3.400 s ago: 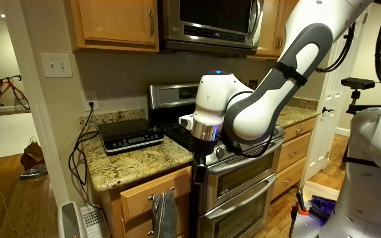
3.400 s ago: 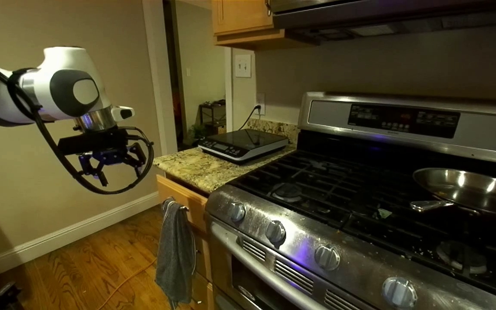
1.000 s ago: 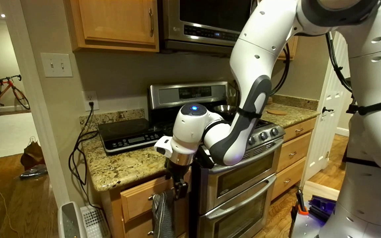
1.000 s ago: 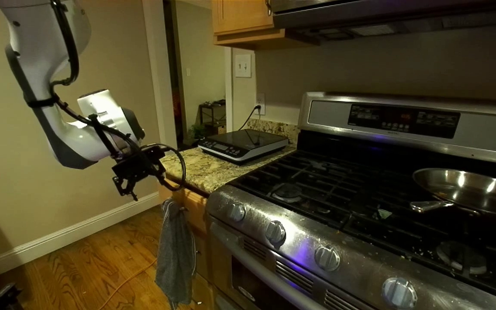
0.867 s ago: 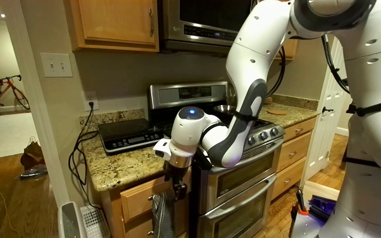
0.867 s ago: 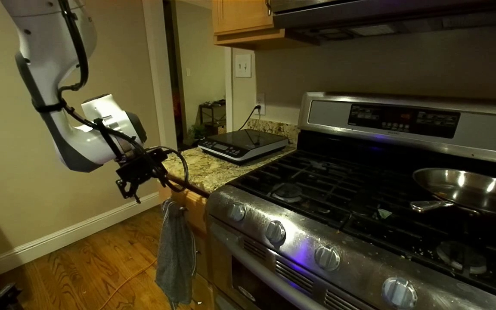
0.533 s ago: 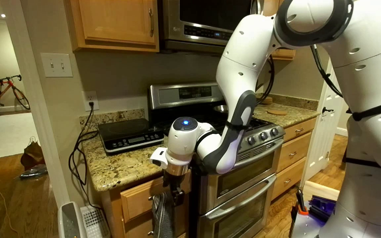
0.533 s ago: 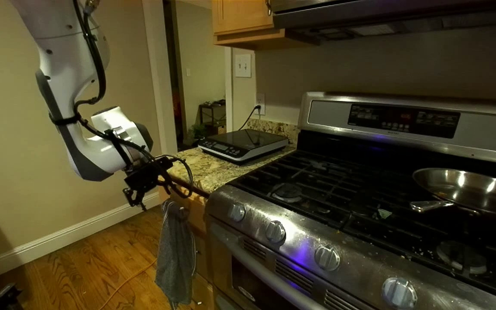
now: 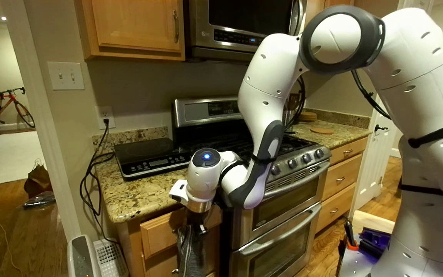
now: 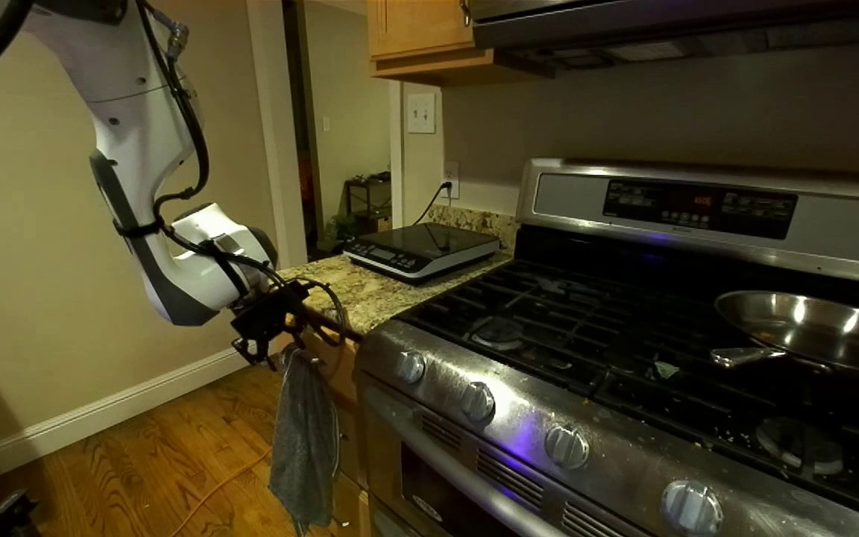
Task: Slide open the drawer on the left
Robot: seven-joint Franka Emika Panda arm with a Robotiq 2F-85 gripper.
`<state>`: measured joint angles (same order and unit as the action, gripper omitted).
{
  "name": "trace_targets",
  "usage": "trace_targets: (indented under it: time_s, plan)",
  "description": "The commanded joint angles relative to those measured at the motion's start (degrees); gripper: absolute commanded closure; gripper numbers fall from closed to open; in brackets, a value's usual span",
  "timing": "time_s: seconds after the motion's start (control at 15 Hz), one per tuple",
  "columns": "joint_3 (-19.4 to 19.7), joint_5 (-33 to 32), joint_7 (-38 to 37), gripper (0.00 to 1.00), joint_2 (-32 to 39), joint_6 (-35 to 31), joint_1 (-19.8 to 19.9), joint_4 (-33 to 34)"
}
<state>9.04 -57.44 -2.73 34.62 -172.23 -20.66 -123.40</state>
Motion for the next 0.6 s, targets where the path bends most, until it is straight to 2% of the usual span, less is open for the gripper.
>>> trace_targets:
  time_s: [0.0, 0.33, 0.47, 0.53]
  plan:
    - [3.38, -2.59, -3.39, 0.58, 2.74, -1.54, -3.03, 2.82]
    - [5.87, -2.67, -3.61, 0.9, 3.65, -1.85, -5.01, 4.43]
    - [6.7, -3.16, -3.92, 0.92, 3.2, -2.13, -6.0, 3.92]
    - [7.07, -3.55, -4.24, 0.9, 2.88, -2.48, -6.53, 3.47]
